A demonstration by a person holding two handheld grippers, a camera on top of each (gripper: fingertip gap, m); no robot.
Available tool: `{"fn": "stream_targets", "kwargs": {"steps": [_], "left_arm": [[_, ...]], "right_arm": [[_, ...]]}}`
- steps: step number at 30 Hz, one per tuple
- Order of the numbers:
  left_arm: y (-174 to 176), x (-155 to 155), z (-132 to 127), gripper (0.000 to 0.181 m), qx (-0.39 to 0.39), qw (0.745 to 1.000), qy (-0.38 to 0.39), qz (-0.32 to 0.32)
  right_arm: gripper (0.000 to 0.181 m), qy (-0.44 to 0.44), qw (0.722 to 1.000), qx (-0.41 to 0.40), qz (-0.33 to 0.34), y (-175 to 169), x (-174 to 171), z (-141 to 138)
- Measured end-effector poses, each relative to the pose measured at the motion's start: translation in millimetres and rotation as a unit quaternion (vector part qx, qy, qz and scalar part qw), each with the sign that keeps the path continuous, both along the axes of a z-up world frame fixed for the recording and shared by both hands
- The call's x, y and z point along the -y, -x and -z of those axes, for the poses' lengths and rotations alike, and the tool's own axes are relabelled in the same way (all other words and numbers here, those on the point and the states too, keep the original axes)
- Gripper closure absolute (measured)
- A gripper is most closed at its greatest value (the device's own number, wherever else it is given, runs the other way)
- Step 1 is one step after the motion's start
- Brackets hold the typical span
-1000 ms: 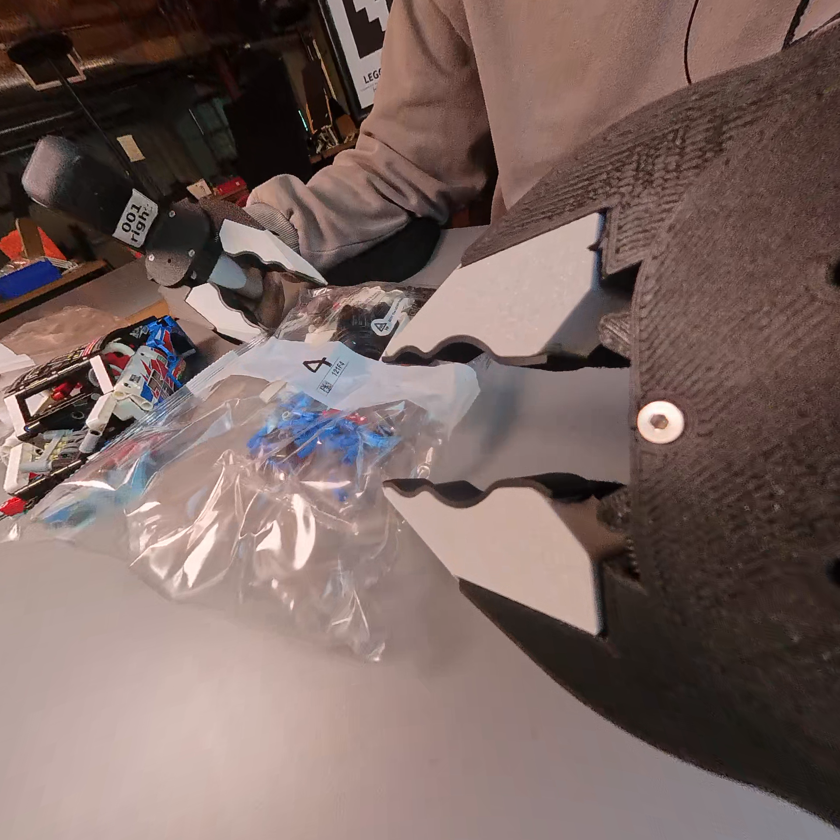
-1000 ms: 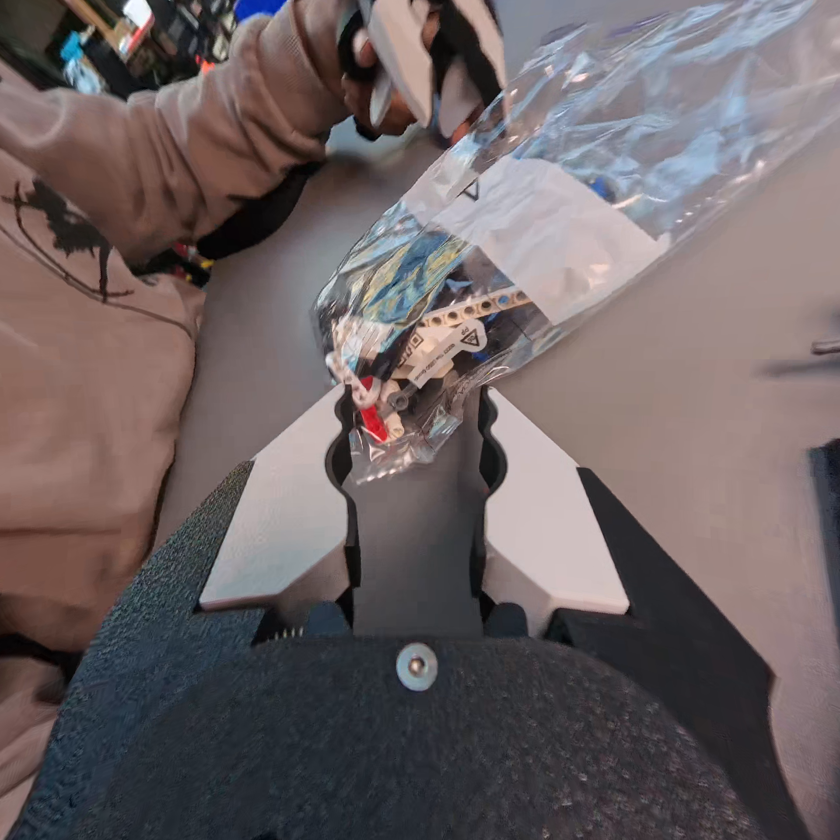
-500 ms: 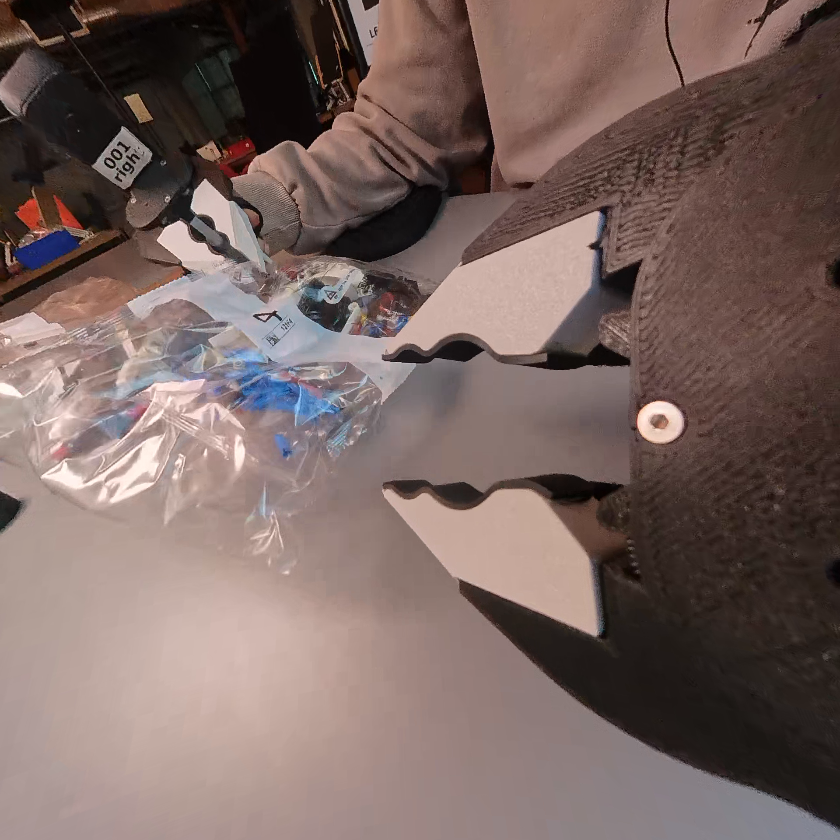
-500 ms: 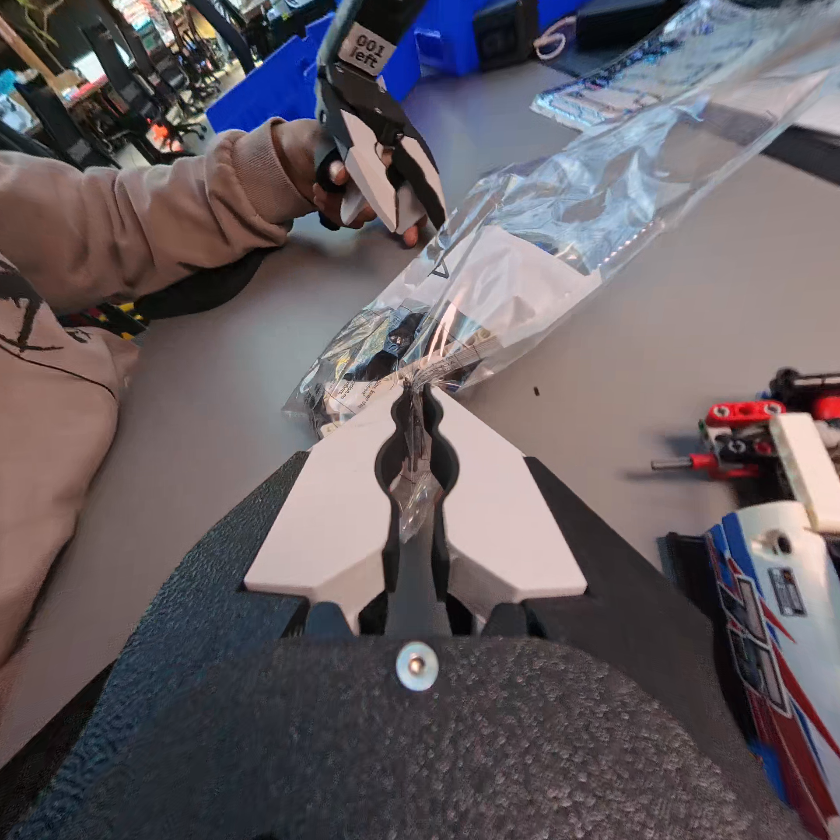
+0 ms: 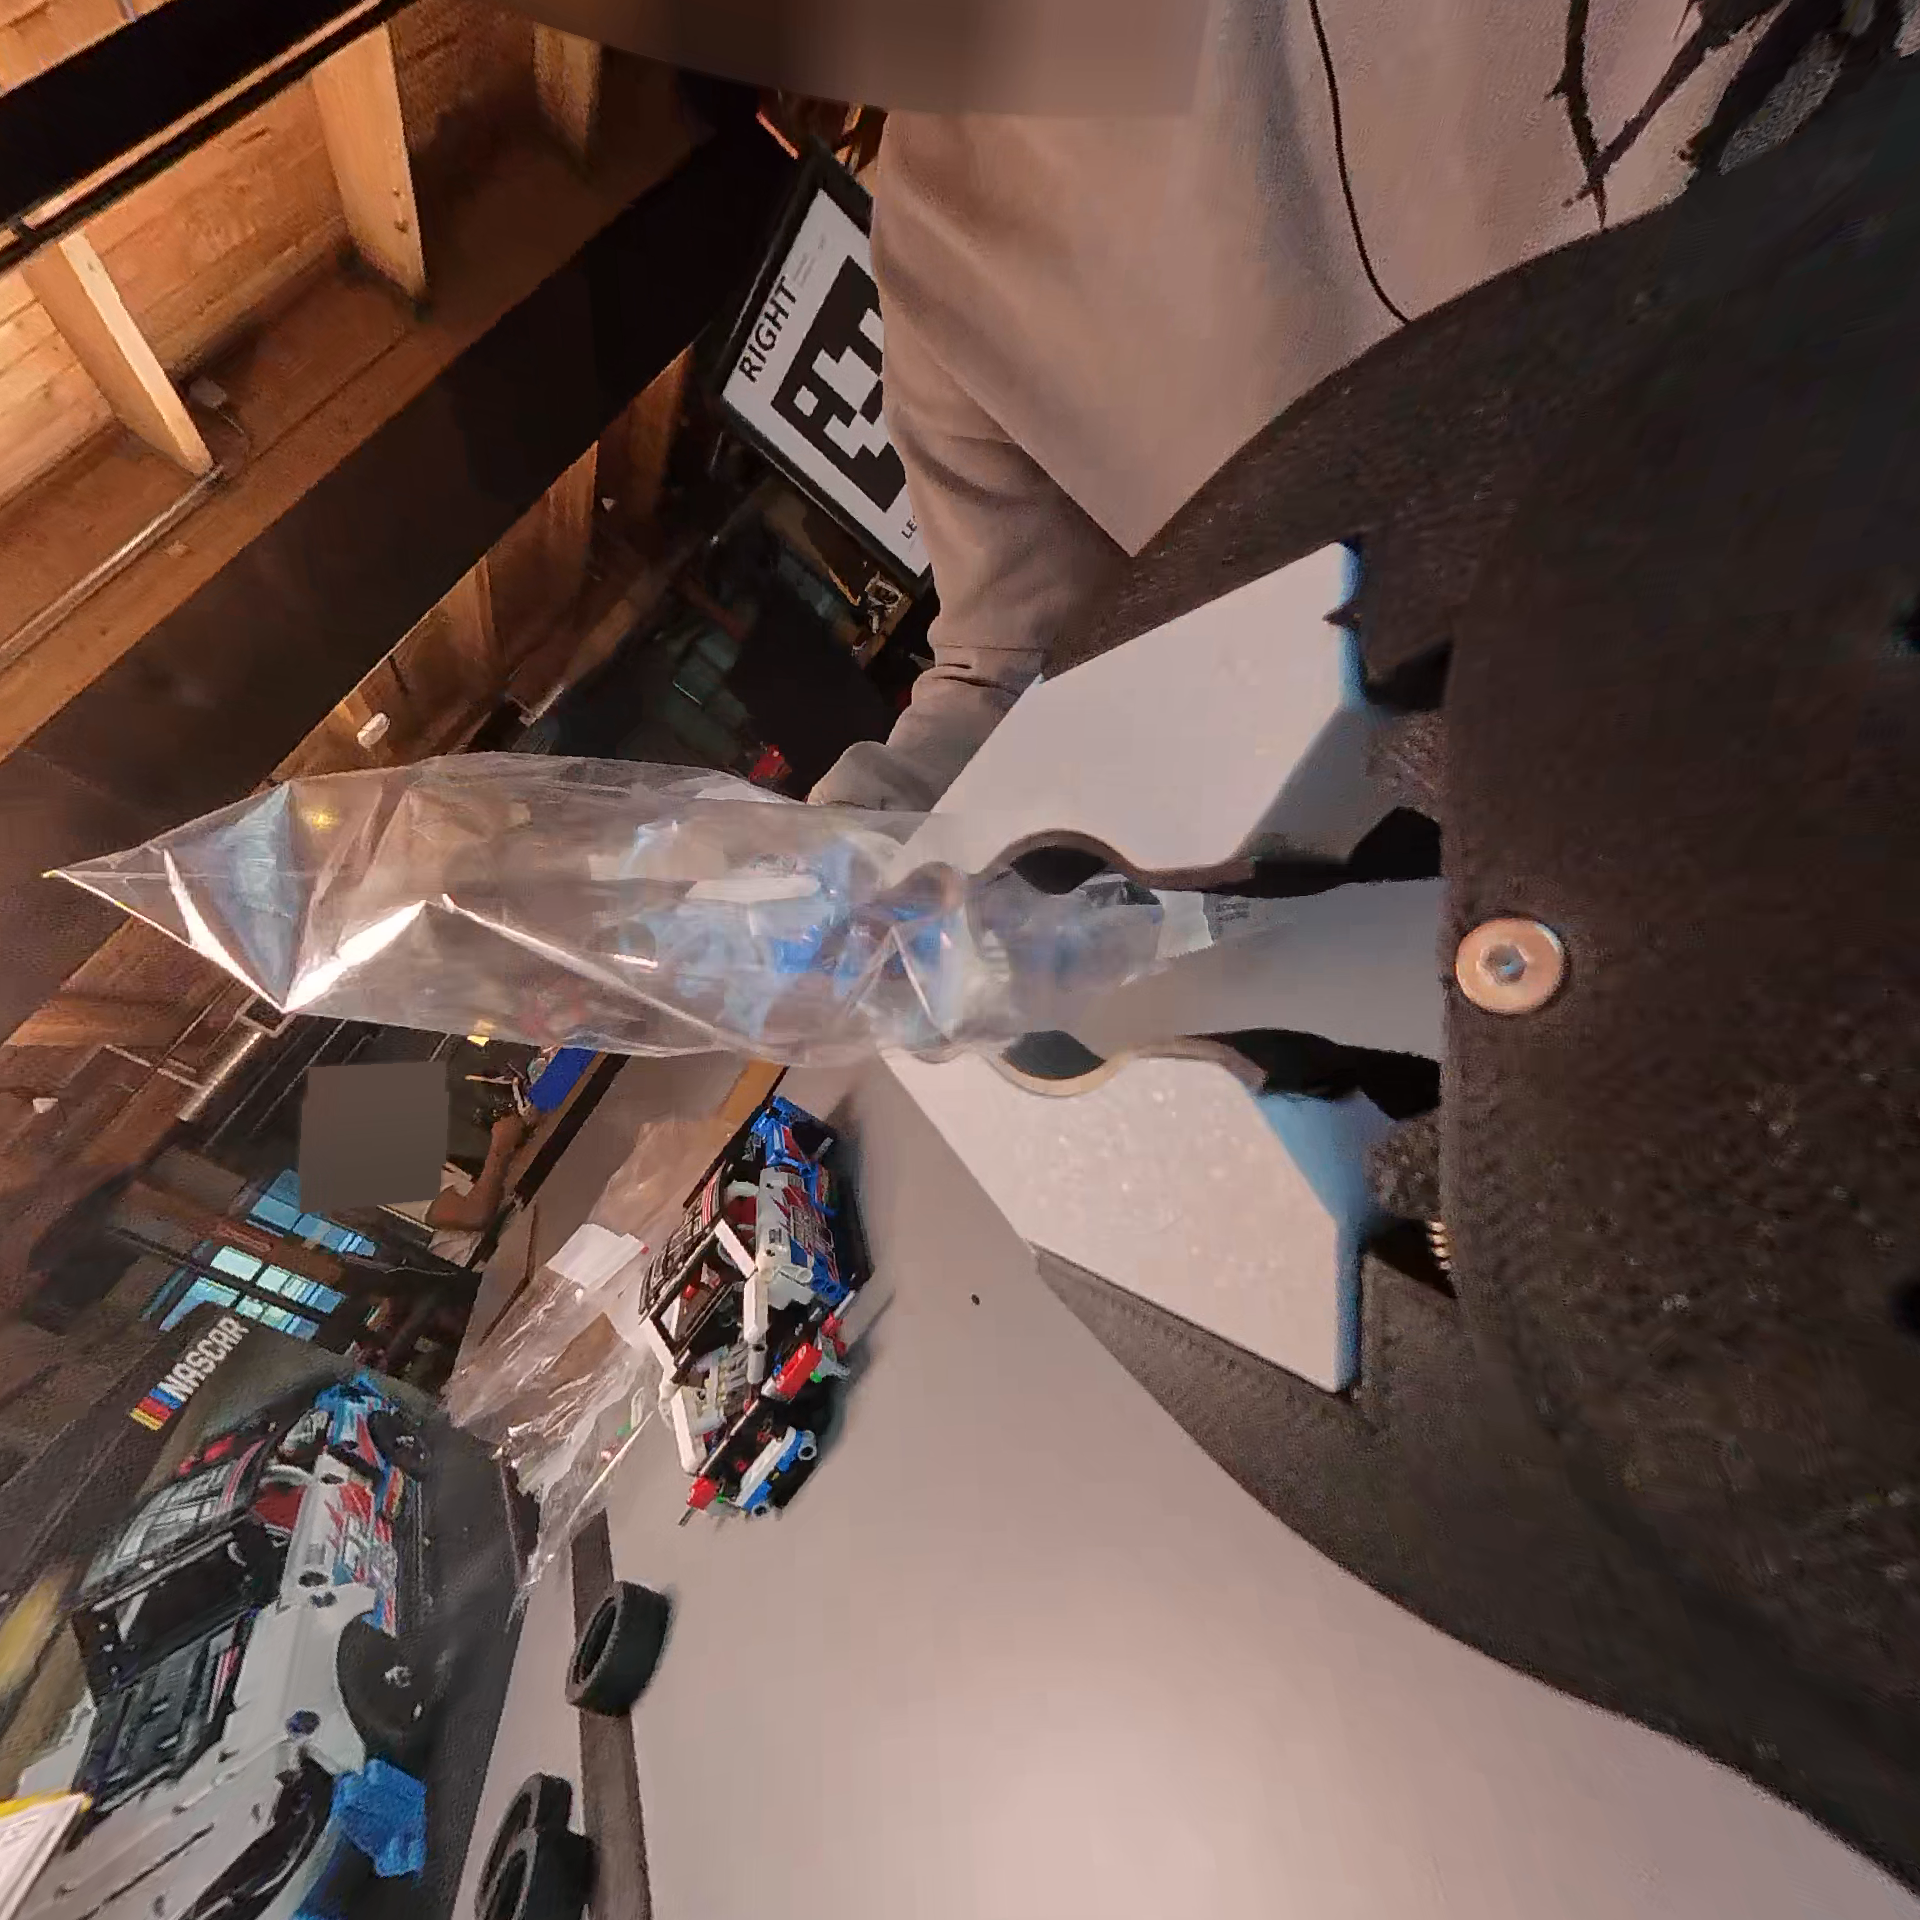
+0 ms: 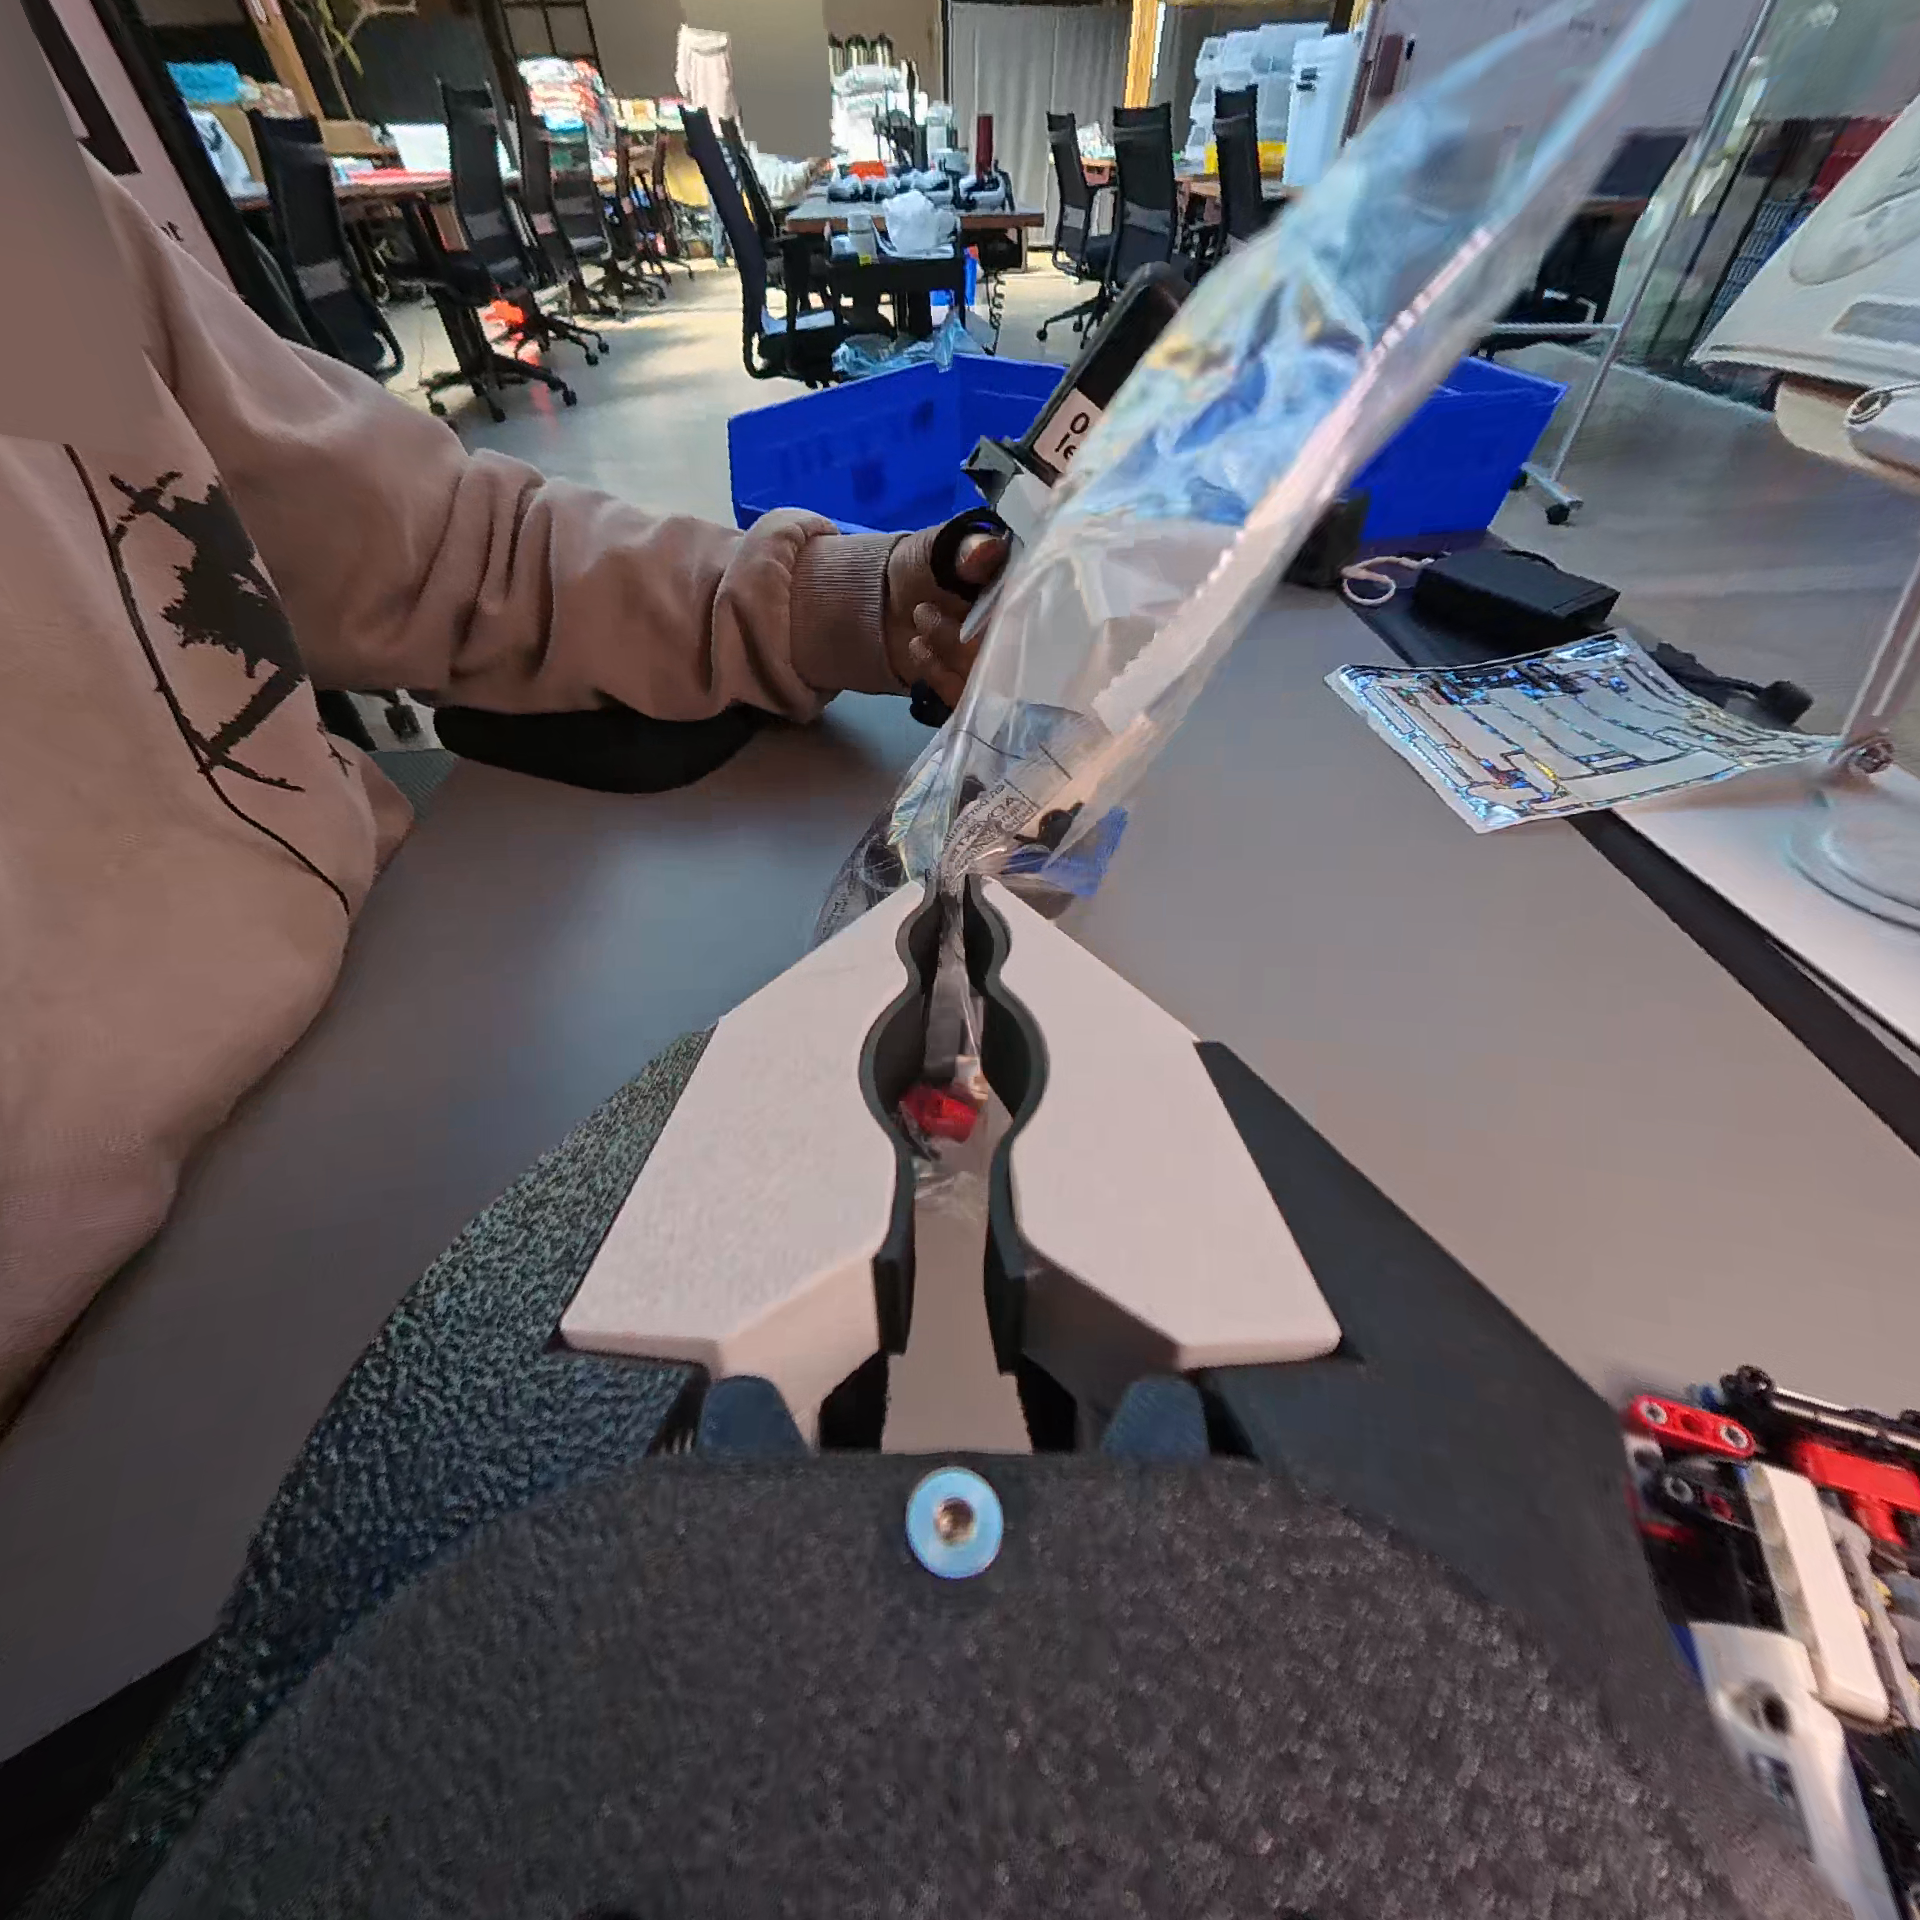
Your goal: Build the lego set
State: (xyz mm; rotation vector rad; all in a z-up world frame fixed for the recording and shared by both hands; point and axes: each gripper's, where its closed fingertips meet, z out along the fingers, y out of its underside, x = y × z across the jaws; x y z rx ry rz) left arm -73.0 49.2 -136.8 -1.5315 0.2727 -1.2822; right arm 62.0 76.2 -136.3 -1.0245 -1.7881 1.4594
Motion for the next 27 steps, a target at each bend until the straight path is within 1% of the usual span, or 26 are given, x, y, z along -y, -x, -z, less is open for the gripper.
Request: {"fn": "stream_targets", "kwargs": {"steps": [2, 4, 7, 9, 10, 11, 12, 13, 14, 15, 17, 19, 20, 21, 22, 25, 27], "left_arm": [[-6.0, 10.9, -8.0, 0.168, -0.042, 0.998, -0.043, 0.004], [-13.7, 20.5, -14.8, 0.175, -0.083, 0.994, -0.071, 0.015], [-23.2, 29.6, -15.9, 0.179, -0.134, 0.986, -0.089, 0.033], [-29.0, 33.9, -17.7, 0.181, -0.15, 0.983, -0.099, 0.044], [-31.1, 36.5, -20.6, 0.181, -0.153, 0.981, -0.104, 0.051], [-32.7, 39.1, -23.4, 0.181, -0.157, 0.98, -0.11, 0.057], [-34.0, 40.8, -25.0, 0.181, -0.166, 0.978, -0.113, 0.061], [-35.8, 42.0, -26.1, 0.181, -0.175, 0.975, -0.117, 0.065], [-38.2, 42.7, -27.7, 0.181, -0.18, 0.974, -0.12, 0.069], [-40.7, 43.0, -29.6, 0.181, -0.182, 0.973, -0.122, 0.072], [-45.2, 44.5, -33.5, 0.181, -0.184, 0.971, -0.128, 0.08], [-45.5, 48.8, -39.1, 0.181, -0.182, 0.97, -0.134, 0.085], [-42.7, 50.1, -40.6, 0.181, -0.188, 0.97, -0.135, 0.08], [-38.4, 51.2, -42.3, 0.181, -0.192, 0.969, -0.136, 0.073], [-32.3, 51.3, -43.9, 0.181, -0.196, 0.969, -0.135, 0.061], [-15.8, 51.7, -43.5, 0.18, -0.217, 0.967, -0.128, 0.033], [-5.7, 51.8, -44.4, 0.181, -0.233, 0.963, -0.131, 0.015]], "right_arm": [[0.178, 0.018, 1.0, 0.019, -0.008, -5.6, -0.5, 8.9], [0.179, 0.031, 0.999, 0.035, -0.012, -9.7, -3.5, 21.3], [0.179, 0.077, 0.994, 0.063, -0.04, -16.7, -3.6, 35.7], [0.181, 0.071, 0.993, 0.079, -0.054, -20.0, -1.2, 41.4], [0.178, 0.064, 0.993, 0.085, -0.057, -21.4, -0.9, 41.1], [0.17, 0.064, 0.992, 0.085, -0.062, -22.6, -0.2, 36.5], [0.156, 0.07, 0.993, 0.074, -0.061, -21.2, -0.8, 26.5], [0.141, 0.075, 0.994, 0.055, -0.05, -15.8, -3.9, 14.1], [0.13, 0.074, 0.996, 0.036, -0.036, -8.0, -7.7, 2.2], [0.123, 0.07, 0.997, 0.026, -0.032, -0.2, -7.8, -7.5], [0.116, 0.058, 0.997, 0.015, -0.047, 14.4, 3.4, -23.1], [0.128, 0.046, 0.998, -0.007, -0.04, 31.9, 5.6, -38.6], [0.143, 0.055, 0.997, -0.023, -0.041, 37.2, 4.1, -48.6], [0.17, 0.068, 0.996, -0.034, -0.046, 39.7, 0.5, -56.5], [0.181, 0.078, 0.994, -0.044, -0.058, 40.0, -1.6, -61.0], [0.181, 0.073, 0.993, -0.06, -0.077, 38.8, -0.8, -54.5], [0.181, 0.086, 0.991, -0.06, -0.084, 35.3, -0.6, -48.3]]}}
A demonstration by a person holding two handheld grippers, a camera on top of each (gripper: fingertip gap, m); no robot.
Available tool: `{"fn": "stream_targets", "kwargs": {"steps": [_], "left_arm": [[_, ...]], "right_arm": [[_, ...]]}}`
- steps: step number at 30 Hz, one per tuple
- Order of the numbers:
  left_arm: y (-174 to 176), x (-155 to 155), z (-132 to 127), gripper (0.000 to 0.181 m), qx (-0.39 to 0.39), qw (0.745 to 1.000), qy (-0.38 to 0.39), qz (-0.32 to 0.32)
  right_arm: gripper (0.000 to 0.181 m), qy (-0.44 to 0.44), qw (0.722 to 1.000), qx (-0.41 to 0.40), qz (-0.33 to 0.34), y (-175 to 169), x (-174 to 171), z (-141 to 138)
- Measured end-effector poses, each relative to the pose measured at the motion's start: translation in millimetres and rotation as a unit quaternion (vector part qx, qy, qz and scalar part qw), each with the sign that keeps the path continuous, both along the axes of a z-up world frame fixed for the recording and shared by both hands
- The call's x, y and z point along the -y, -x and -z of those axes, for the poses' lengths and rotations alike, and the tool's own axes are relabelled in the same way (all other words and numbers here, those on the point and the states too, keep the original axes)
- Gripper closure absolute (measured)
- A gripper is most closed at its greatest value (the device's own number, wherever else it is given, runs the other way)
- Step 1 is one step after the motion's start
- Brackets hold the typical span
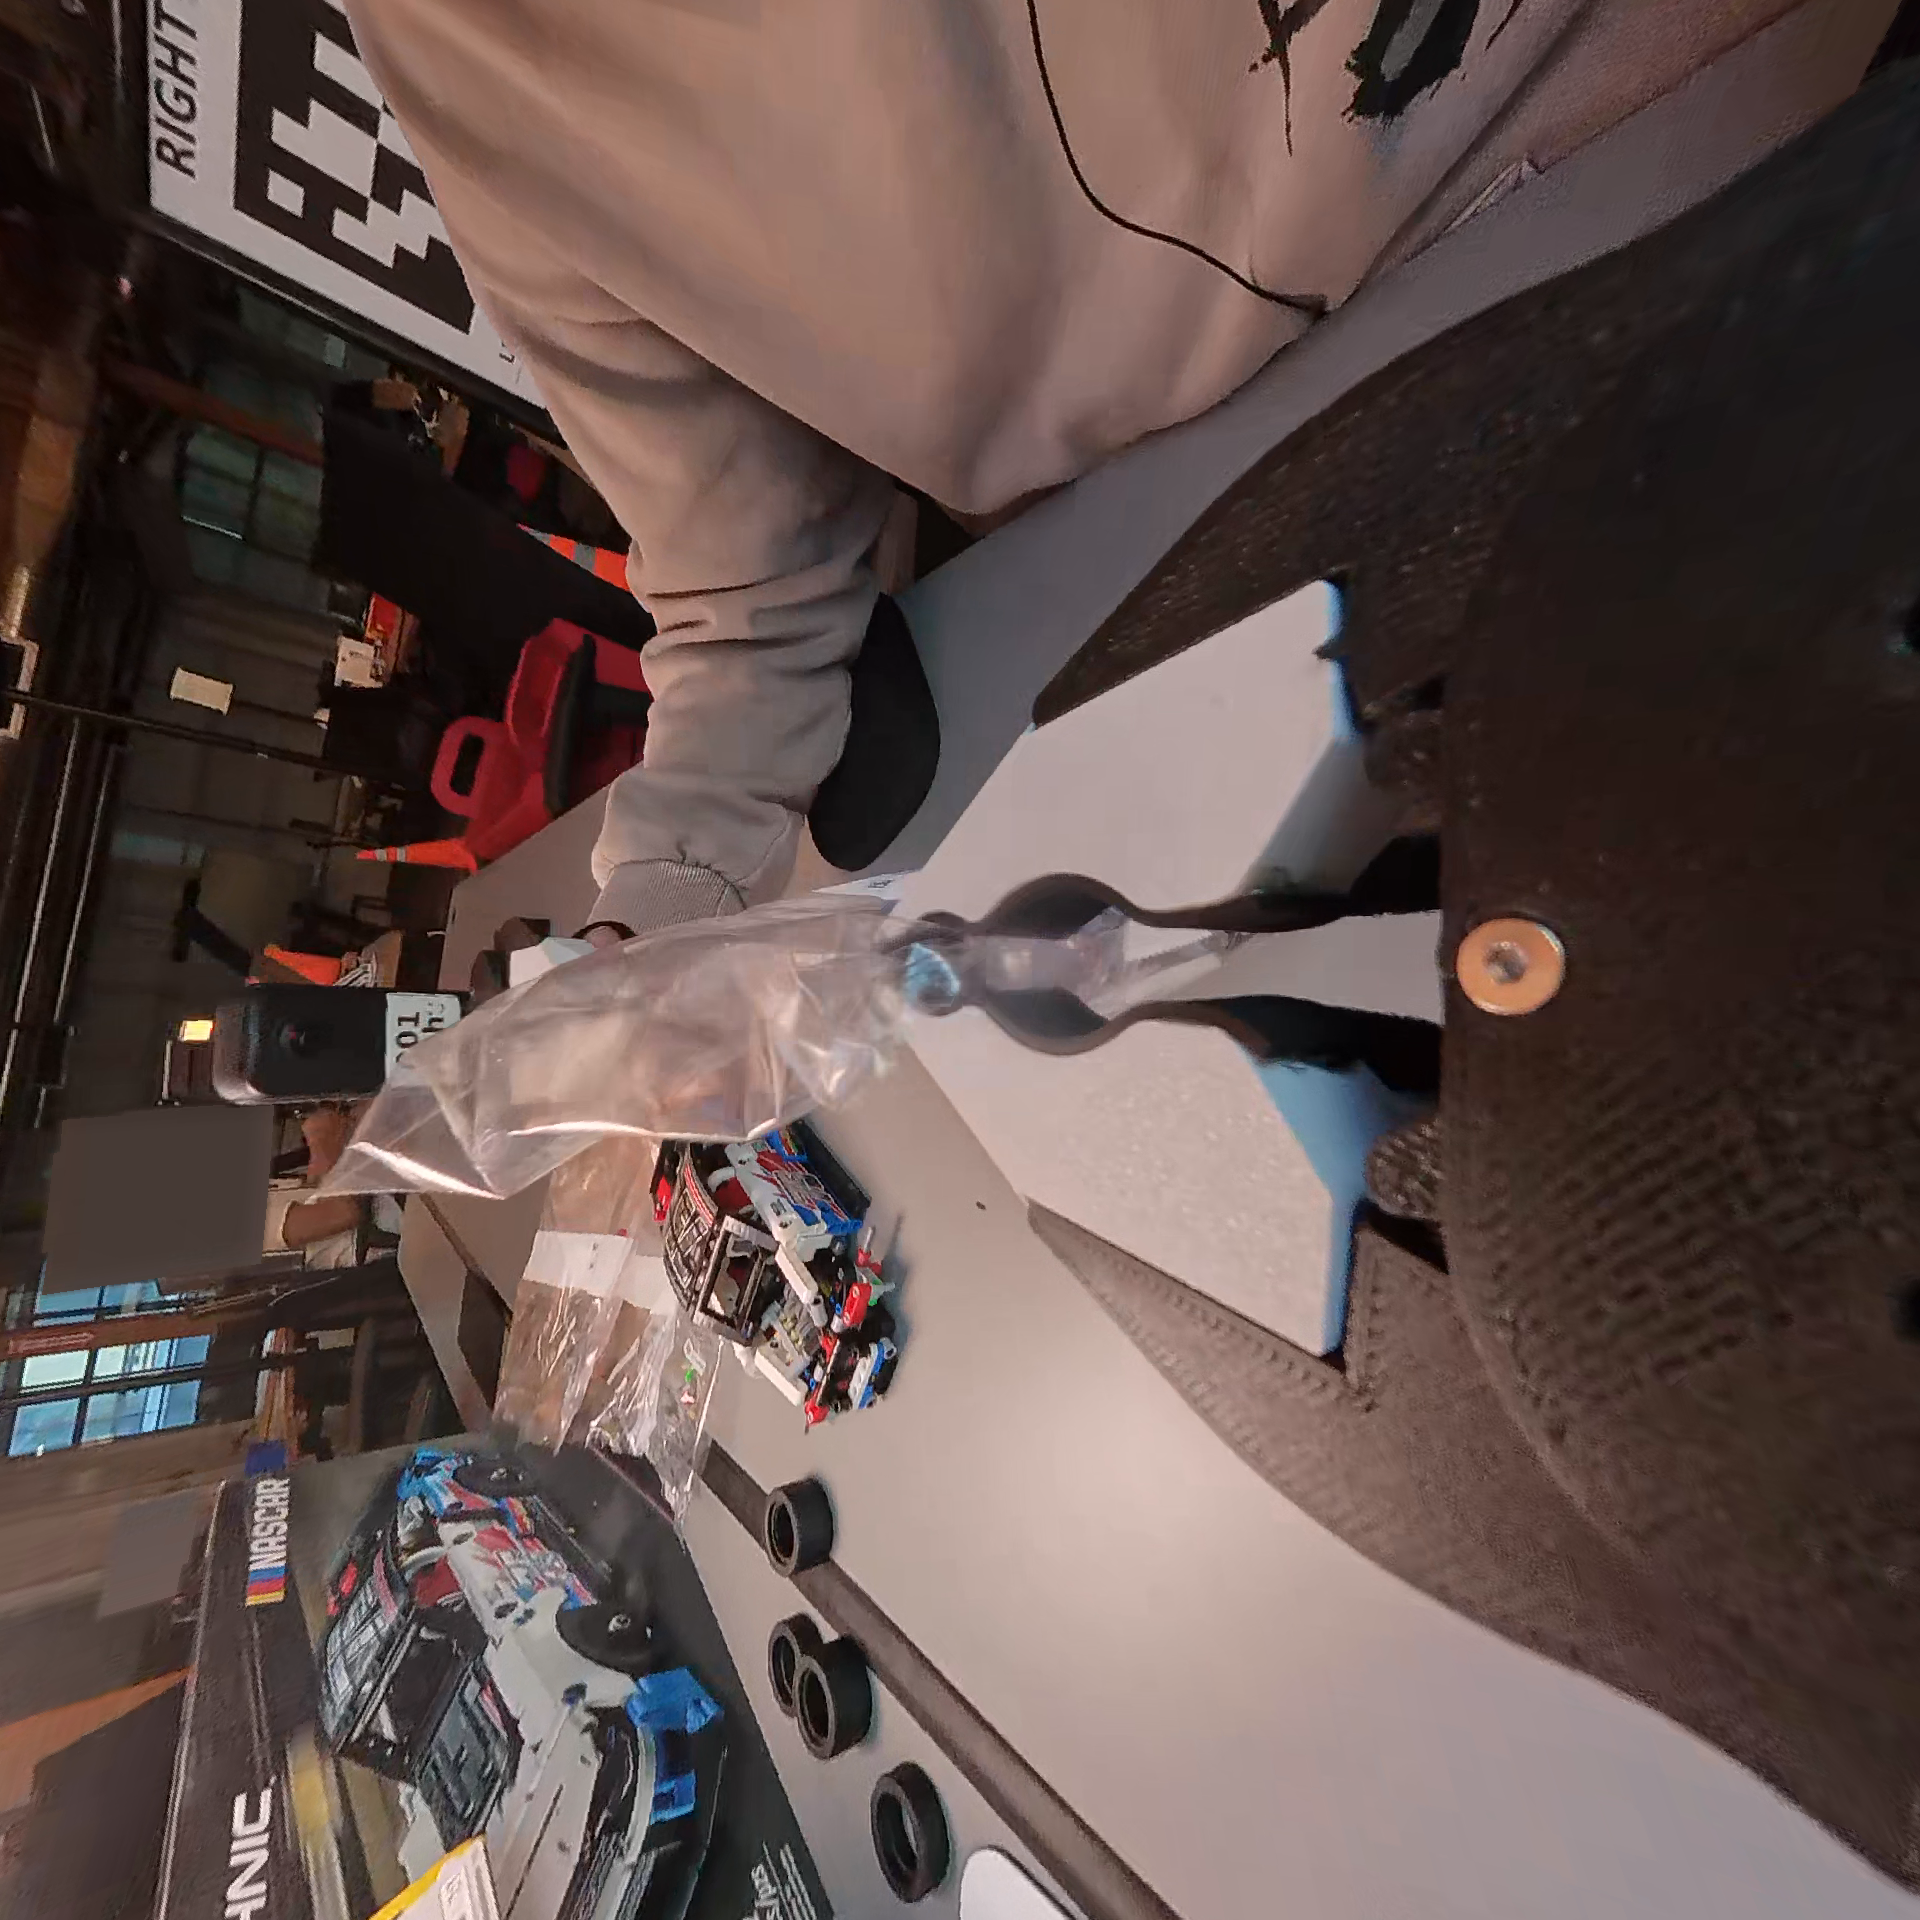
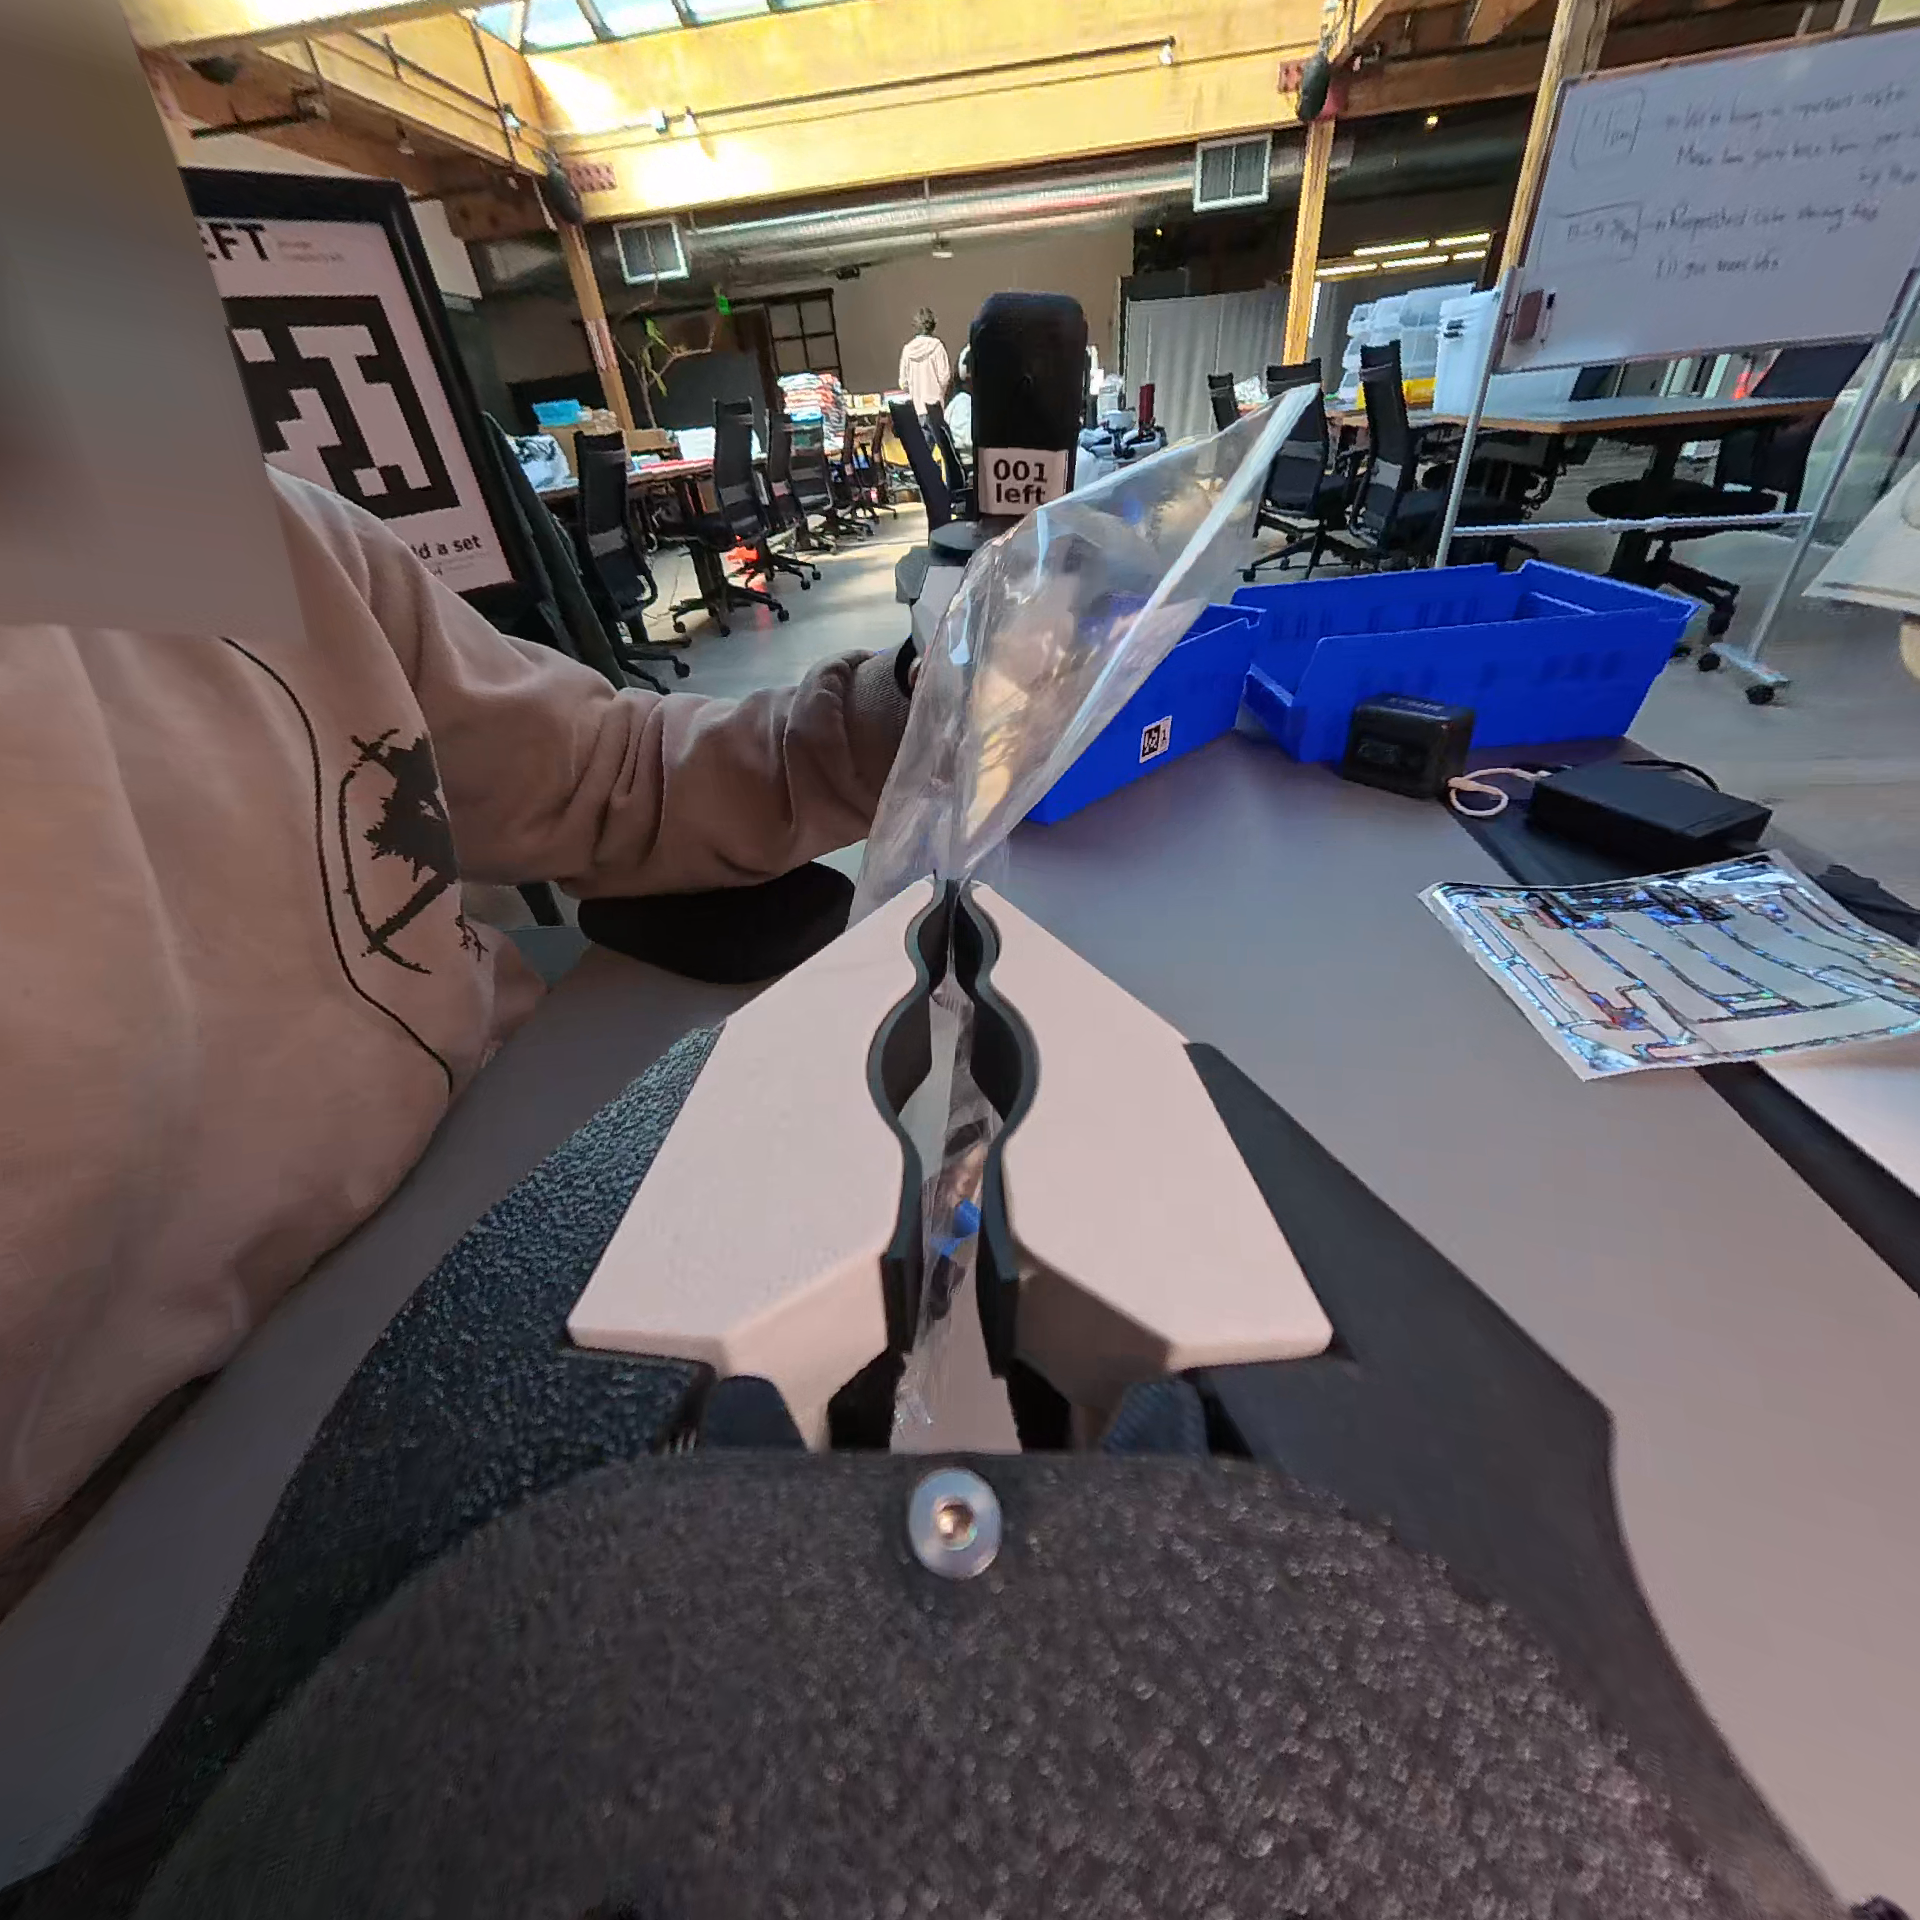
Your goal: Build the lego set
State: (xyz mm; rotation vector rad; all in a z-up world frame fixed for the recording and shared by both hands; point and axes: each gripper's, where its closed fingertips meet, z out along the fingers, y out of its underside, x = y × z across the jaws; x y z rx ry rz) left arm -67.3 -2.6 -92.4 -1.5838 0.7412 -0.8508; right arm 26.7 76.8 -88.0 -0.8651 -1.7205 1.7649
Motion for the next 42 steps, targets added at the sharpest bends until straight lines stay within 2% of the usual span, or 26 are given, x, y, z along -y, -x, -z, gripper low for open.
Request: {"fn": "stream_targets", "kwargs": {"steps": [5, 9, 10, 13, 14, 17, 22, 27, 33, 38, 39, 42], "left_arm": [[6.7, 3.7, -8.4, 0.176, -0.007, 1.0, -0.013, -0.006], [12.8, 11.7, -32.0, 0.149, 0.045, 0.998, -0.032, -0.01], [13.8, 12.1, -36.6, 0.147, 0.059, 0.998, -0.029, -0.011], [10.5, 4.8, -33.7, 0.158, 0.035, 0.998, -0.023, -0.036], [11.3, 1.3, -35.9, 0.167, 0.031, 0.998, -0.027, -0.051], [7.0, -0.1, -48.5, 0.172, 0.037, 0.997, -0.026, -0.066], [3.0, 10.5, -78.9, 0.175, 0.048, 0.993, -0.066, -0.08], [11.7, 6.8, -76.7, 0.181, 0.052, 0.993, -0.056, -0.095], [34.2, -5.2, -49.9, 0.181, 0.018, 0.992, -0.018, -0.122], [25.1, -5.2, -46.6, 0.181, 0.0, 0.993, -0.036, -0.113], [23.5, -5.1, -46.2, 0.181, -0.002, 0.993, -0.039, -0.111], [16.0, -2.6, -47.6, 0.181, -0.005, 0.994, -0.047, -0.095]], "right_arm": [[0.181, -0.009, 1.0, 0.002, 0.0, -1.5, 0.3, 9.9], [0.181, -0.019, 1.0, -0.01, 0.012, -2.6, -2.4, 9.9], [0.181, -0.018, 1.0, -0.011, 0.015, -3.0, -3.2, 10.4], [0.181, -0.02, 1.0, -0.012, 0.018, -3.8, -3.5, 11.4], [0.181, -0.025, 0.999, -0.01, 0.021, -4.6, -4.5, 12.3], [0.181, -0.022, 0.999, -0.016, 0.023, -8.9, -6.8, 8.3], [0.181, -0.023, 0.999, -0.024, 0.025, -11.6, -5.9, 3.7], [0.181, -0.012, 0.999, -0.029, 0.028, -10.2, -10.1, 4.0], [0.181, -0.027, 0.999, -0.037, 0.03, -13.0, -11.4, 0.4], [0.181, -0.022, 1.0, -0.001, 0.022, -16.0, -12.5, 12.4], [0.177, -0.034, 0.999, 0.006, 0.034, -13.8, -14.7, 15.9], [0.133, -0.02, 0.998, -0.015, 0.051, -8.3, -15.4, 0.2]]}}
